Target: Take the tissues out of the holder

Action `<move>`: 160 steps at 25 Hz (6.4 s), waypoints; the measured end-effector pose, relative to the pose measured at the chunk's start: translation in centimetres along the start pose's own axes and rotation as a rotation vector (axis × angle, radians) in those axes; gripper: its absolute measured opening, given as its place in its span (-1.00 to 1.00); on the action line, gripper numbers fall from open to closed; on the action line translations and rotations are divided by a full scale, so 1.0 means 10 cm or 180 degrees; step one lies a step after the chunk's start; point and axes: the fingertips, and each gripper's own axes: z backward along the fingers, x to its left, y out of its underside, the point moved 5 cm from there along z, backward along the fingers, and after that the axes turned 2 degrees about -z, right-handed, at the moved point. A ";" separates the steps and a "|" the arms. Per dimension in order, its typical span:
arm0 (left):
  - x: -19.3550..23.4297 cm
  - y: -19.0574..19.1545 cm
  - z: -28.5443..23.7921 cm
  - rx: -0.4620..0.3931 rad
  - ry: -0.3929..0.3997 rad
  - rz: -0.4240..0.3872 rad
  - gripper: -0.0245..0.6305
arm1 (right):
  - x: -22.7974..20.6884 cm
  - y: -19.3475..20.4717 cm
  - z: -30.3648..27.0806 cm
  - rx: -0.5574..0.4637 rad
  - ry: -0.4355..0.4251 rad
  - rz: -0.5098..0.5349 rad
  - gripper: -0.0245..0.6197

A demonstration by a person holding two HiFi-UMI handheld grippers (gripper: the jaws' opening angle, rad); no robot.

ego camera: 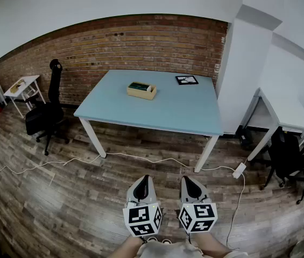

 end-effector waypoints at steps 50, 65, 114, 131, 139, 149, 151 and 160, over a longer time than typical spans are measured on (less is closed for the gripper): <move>1.12 -0.29 -1.85 0.0117 -0.0203 0.0045 -0.90 | -0.26 -0.29 -2.23 0.0123 -0.0164 -0.0263 -0.90; 1.30 -0.41 -2.76 0.0140 -0.0382 0.0068 -0.90 | -0.57 -0.53 -3.20 0.0210 -0.0349 -0.0220 -0.90; 2.43 -0.77 -5.14 0.0325 -0.0269 0.0120 -0.90 | -0.69 -0.88 -5.77 0.0458 -0.0283 -0.0239 -0.90; 2.90 -0.91 -6.21 0.0418 -0.0139 0.0099 -0.90 | -0.69 -1.10 -6.93 0.0500 -0.0250 -0.0191 -0.91; 2.95 -0.92 -6.56 0.0482 -0.0083 0.0039 -0.90 | -0.71 -1.12 -7.15 0.0481 -0.0380 -0.0141 -0.91; 2.90 -0.82 -6.58 0.0598 -0.0230 0.0049 -0.90 | -0.77 -0.97 -7.39 0.0708 -0.0548 -0.0102 -0.90; 2.94 -0.81 -6.60 0.0596 -0.0298 0.0097 -0.90 | -0.76 -0.98 -7.48 0.0735 -0.0634 -0.0040 -0.90; 3.00 -0.79 -6.63 0.0606 -0.0467 0.0167 -0.90 | -0.71 -1.05 -7.96 0.0955 -0.1237 0.0442 -0.83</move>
